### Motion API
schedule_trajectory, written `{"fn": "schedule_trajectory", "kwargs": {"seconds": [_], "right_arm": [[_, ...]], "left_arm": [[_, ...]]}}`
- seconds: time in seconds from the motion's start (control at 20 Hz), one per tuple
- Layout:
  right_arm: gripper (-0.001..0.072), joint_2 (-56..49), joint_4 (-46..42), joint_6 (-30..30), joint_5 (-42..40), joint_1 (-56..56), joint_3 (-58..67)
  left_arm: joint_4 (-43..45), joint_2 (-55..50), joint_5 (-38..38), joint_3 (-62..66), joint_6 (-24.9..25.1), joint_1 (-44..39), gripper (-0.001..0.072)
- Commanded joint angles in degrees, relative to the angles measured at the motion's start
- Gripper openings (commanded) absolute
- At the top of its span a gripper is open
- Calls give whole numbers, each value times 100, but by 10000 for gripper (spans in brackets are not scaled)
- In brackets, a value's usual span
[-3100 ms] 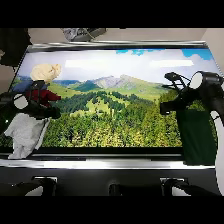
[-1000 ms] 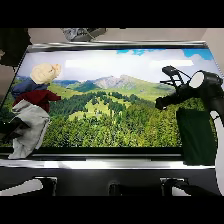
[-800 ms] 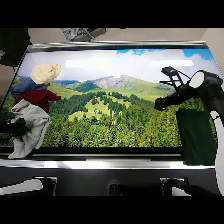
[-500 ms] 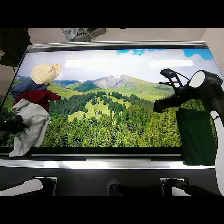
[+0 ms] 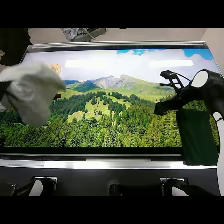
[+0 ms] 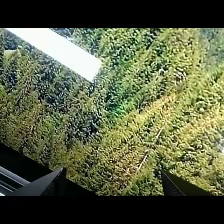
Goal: Fold the shirts.
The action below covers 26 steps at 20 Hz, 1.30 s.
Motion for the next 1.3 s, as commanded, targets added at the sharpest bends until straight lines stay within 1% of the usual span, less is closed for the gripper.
{"fn": "schedule_trajectory", "kwargs": {"seconds": [0.0, 0.1, 0.2, 0.35, 0.45, 0.55, 0.65, 0.8, 0.85, 0.9, 0.95, 1.05, 1.1, 1.15, 1.25], "right_arm": [[672, 308, -111, -94, -87, -2, 11], [673, 584, -334, -151, -109, -2, 26], [673, 894, -739, -151, -125, -2, 37], [674, 1360, -1342, -151, -116, -4, 37], [674, 1580, -1580, -210, -74, -4, 37], [674, 1690, -1690, -238, -24, -4, 37], [674, 1694, -1707, -240, 7, -4, 35], [673, 1694, -1707, -238, -107, -4, 35], [673, 1685, -1707, -238, -127, -4, 35], [673, 1655, -1707, -240, -125, -4, 31], [673, 1596, -1700, -240, -98, -2, 28], [673, 1399, -1657, -240, 31, -2, 28], [673, 1270, -1596, -240, 160, -2, 28], [673, 1139, -1493, -245, 262, -2, 28], [673, 852, -1016, -407, 483, -2, 28]], "left_arm": [[-846, 975, 898, 4, -424, -1204, 26], [-828, 861, 1185, -13, -431, -2100, 26], [-761, 424, 1281, -13, -404, -2977, 26], [-136, -581, 1322, -13, -363, -4181, 26], [101, -1390, 1322, -13, -361, -4876, 26], [101, -2262, 1322, -13, -149, -5486, 26], [98, -3091, 1300, -11, -105, -5960, 27], [96, -4000, 1147, -7, -107, -6330, 30], [87, -4157, 1023, -4, -109, -6317, 165], [92, -4190, 839, 7, -109, -6220, 563], [98, -4148, 592, 52, -101, -6043, 715], [107, -3965, -103, 282, 227, -5440, 715], [149, -3825, -376, 431, 264, -5051, 715], [260, -3685, -533, 557, 264, -4684, 715], [695, -3434, -568, 684, 221, -3967, 715]]}}
